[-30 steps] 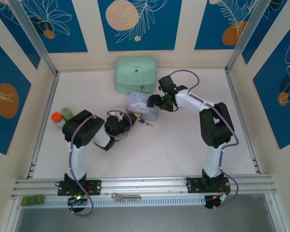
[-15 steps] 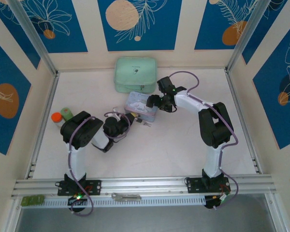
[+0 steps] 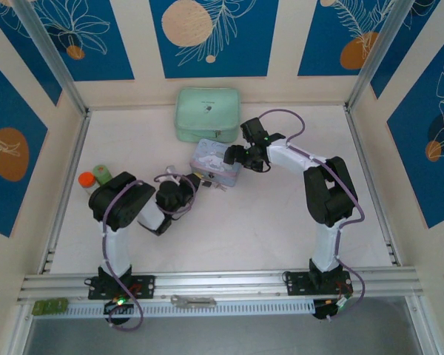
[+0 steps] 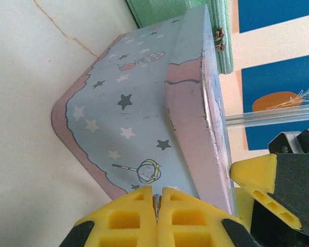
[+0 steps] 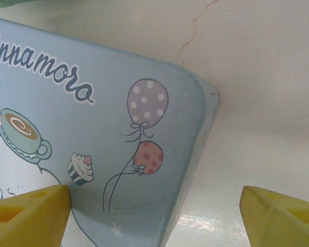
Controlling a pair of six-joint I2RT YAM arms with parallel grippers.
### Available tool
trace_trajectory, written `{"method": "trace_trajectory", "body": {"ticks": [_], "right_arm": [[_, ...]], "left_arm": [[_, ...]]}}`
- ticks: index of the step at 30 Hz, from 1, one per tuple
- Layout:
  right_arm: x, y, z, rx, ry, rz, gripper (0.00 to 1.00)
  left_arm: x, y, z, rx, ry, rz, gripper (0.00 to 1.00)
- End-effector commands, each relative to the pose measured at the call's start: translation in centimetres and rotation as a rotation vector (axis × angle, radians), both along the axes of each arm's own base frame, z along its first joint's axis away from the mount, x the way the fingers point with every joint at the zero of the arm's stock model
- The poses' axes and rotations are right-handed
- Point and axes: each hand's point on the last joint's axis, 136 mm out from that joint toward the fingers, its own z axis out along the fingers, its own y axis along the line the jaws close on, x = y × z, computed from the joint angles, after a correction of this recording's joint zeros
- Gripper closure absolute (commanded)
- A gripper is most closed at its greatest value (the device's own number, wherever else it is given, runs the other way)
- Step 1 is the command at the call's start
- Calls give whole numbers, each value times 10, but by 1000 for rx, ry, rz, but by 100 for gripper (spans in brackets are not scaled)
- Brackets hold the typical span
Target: Unlock the padlock with the key
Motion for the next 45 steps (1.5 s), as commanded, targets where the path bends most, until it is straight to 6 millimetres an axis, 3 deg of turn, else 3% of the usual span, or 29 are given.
{"method": "trace_trajectory", "body": {"ticks": [1, 6, 10, 12, 16, 20, 24, 31, 39, 45], "right_arm": [[-12, -24, -20, -100, 63, -41, 15], [1, -12, 5, -58, 3, 3, 15], [13, -1, 48, -11, -101, 53, 15], [16, -1, 67, 1, -145, 64, 1], [11, -2, 99, 5, -217, 116, 1], [-5, -11, 116, -13, -271, 142, 1], [-25, -26, 118, -38, -286, 140, 1], [-51, -45, 97, -53, -298, 95, 1], [-51, -54, 99, -63, -338, 64, 1], [-51, -53, 101, -53, -348, 59, 1]], "left_arm": [[-2, -5, 20, -16, -61, -26, 100], [-12, -8, 33, -27, -81, -84, 100], [-23, -17, 41, -26, -69, -164, 100], [-29, -23, 47, -23, -68, -214, 100], [-44, -34, 59, -19, -58, -317, 100], [-67, -56, 74, 5, -57, -515, 100], [-91, -66, 75, 52, -22, -667, 100], [-127, -68, 54, 182, 47, -799, 100], [-142, -61, 28, 320, 132, -817, 100], [-132, -56, 14, 416, 132, -767, 100]]}}
